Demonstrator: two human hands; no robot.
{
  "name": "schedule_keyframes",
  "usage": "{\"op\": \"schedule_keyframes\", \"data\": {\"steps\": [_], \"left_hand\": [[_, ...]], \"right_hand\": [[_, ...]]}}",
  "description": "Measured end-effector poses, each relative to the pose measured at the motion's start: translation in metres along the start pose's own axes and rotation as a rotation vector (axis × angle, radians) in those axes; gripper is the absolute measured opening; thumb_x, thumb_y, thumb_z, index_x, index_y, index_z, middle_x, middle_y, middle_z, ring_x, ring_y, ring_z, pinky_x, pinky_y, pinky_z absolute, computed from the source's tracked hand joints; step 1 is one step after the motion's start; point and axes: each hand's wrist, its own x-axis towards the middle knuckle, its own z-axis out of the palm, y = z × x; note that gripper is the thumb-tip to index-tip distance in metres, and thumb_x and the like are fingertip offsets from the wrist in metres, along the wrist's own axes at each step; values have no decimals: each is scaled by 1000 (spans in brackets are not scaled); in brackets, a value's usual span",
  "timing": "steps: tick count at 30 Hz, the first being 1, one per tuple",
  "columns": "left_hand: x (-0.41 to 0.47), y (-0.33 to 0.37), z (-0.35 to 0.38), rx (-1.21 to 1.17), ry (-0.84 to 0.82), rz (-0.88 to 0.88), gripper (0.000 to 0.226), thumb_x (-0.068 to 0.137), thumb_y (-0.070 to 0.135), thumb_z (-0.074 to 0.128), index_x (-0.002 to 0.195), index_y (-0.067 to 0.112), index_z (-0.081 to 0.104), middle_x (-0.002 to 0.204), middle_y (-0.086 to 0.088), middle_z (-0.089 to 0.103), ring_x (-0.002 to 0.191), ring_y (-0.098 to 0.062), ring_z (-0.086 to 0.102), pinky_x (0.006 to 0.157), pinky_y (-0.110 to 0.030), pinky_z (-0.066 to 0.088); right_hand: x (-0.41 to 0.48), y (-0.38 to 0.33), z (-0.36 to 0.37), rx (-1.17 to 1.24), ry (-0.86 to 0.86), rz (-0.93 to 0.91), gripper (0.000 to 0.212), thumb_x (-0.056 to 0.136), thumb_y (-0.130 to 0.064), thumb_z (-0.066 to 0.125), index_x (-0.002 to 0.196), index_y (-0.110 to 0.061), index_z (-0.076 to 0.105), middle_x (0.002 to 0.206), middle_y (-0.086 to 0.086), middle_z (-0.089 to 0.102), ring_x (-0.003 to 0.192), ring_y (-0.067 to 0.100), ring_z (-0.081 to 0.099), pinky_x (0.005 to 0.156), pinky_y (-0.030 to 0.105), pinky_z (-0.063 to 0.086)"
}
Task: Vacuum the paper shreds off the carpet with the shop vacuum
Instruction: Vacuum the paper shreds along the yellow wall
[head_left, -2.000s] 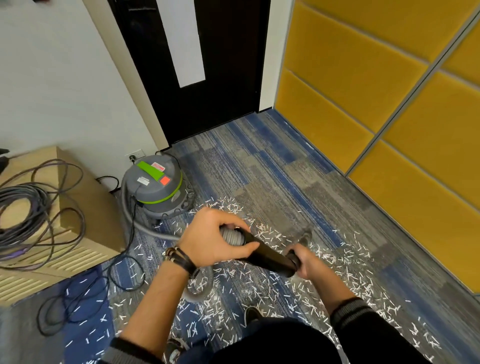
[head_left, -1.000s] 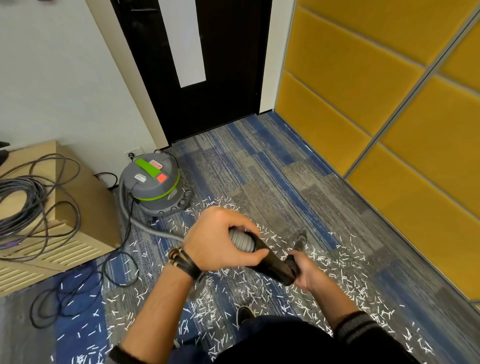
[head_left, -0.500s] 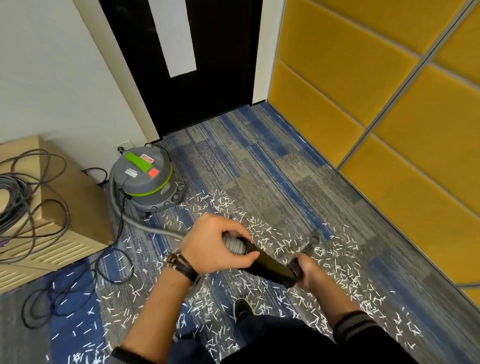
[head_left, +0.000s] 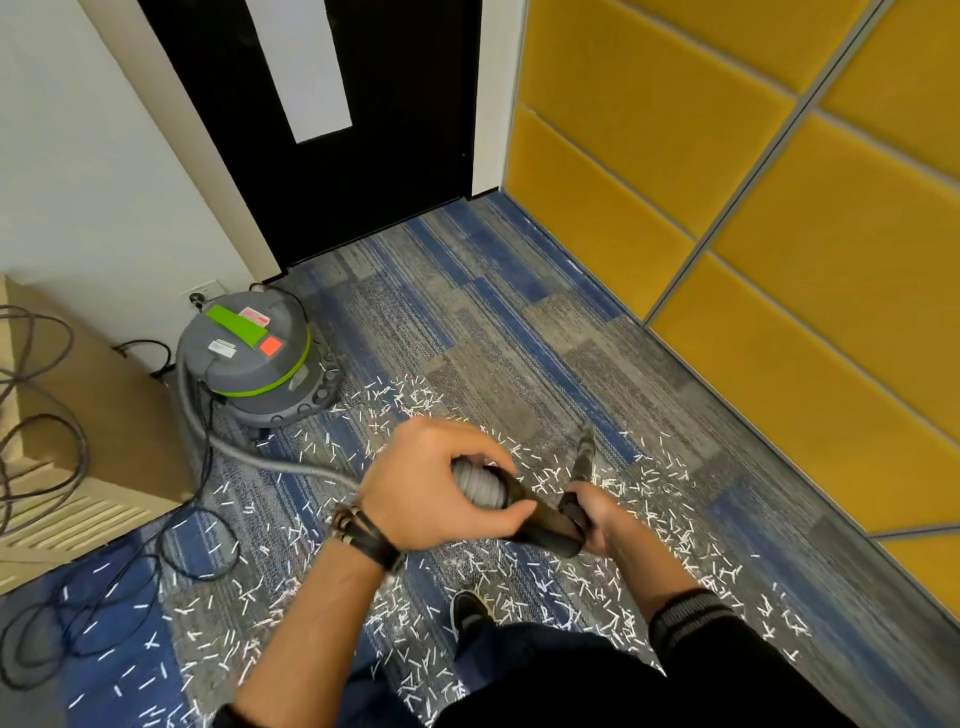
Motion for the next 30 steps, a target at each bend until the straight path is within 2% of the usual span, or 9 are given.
{"op": "schedule_keyframes", "data": {"steps": [4, 8, 10, 13, 15, 19, 23, 27, 30], "left_hand": [[3, 8, 13, -15, -5, 14, 29, 70, 56, 84, 82, 30, 79, 72, 21, 69, 68, -3, 66, 68, -23, 53], [-12, -11, 13, 25, 18, -131, 38, 68, 67, 72, 83, 33, 80, 69, 22, 64, 69, -2, 63, 69, -19, 46], [-23, -13, 12, 50, 34, -150, 38, 69, 67, 69, 85, 35, 80, 69, 26, 63, 68, 4, 61, 68, -14, 42], [-29, -10, 5, 100, 71, -122, 32, 72, 64, 71, 85, 36, 80, 74, 28, 68, 71, 8, 63, 71, -14, 47], [-27, -6, 2, 128, 108, -90, 30, 73, 62, 72, 85, 36, 80, 78, 25, 72, 74, 5, 66, 75, -16, 52], [-21, -1, 9, 113, 149, -41, 26, 74, 56, 78, 85, 33, 80, 78, 29, 67, 73, 7, 64, 75, -11, 49], [-25, -20, 23, 41, 93, -121, 27, 71, 57, 81, 85, 34, 79, 76, 24, 69, 72, 0, 66, 71, -21, 53], [-31, -35, 46, 54, -32, -264, 42, 71, 69, 68, 89, 34, 80, 78, 24, 70, 73, 5, 64, 73, -28, 58], [-26, -29, 58, 78, -14, -244, 43, 74, 70, 67, 91, 33, 81, 83, 24, 73, 77, 6, 66, 78, -25, 57]], "right_hand": [[-2, 1, -18, -113, 14, 8, 25, 101, -30, 45, 106, -7, 50, 89, 20, 64, 61, 31, 67, 49, 39, 56], [-1, 12, -27, -161, 91, 23, 17, 101, -24, 47, 96, -8, 46, 59, 13, 61, 43, 25, 63, 41, 29, 51], [-2, 13, -22, -184, 107, 25, 16, 102, -22, 46, 97, -7, 45, 64, 13, 59, 44, 25, 63, 38, 28, 49], [2, 7, -6, -171, 84, 26, 23, 100, -22, 49, 111, -3, 45, 83, 18, 62, 62, 30, 67, 52, 35, 57], [9, -2, 3, -174, 84, -7, 28, 97, -24, 52, 118, -5, 46, 90, 20, 65, 65, 31, 70, 58, 39, 58], [17, -17, 11, -145, 48, -62, 25, 96, -25, 54, 115, -9, 47, 83, 16, 65, 58, 27, 67, 54, 35, 56], [14, -4, -9, -98, 100, -22, 32, 95, -28, 58, 117, -7, 49, 85, 15, 66, 66, 28, 69, 57, 37, 58], [11, 24, -48, -109, 170, 78, 22, 98, -26, 57, 102, -5, 49, 63, 12, 65, 46, 23, 66, 41, 26, 51], [15, 28, -60, -78, 175, 80, 19, 97, -23, 57, 103, -7, 48, 76, 11, 62, 57, 24, 65, 42, 27, 51]]}}
